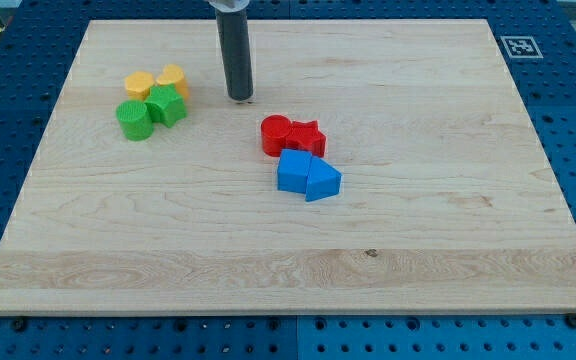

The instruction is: Point your arm to the red circle

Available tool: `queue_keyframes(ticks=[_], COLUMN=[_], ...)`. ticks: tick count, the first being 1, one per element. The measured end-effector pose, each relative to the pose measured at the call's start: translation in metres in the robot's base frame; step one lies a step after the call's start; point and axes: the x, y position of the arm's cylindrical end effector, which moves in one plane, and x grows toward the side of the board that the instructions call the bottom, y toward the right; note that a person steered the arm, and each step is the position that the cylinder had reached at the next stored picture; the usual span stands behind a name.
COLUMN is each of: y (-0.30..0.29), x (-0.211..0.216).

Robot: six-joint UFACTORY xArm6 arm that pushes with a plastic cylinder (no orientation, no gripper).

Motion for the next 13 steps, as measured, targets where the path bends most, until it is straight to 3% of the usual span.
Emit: queue_keyframes(ticks=[8,13], y=[0.000,0.000], x=[0.004,0.034])
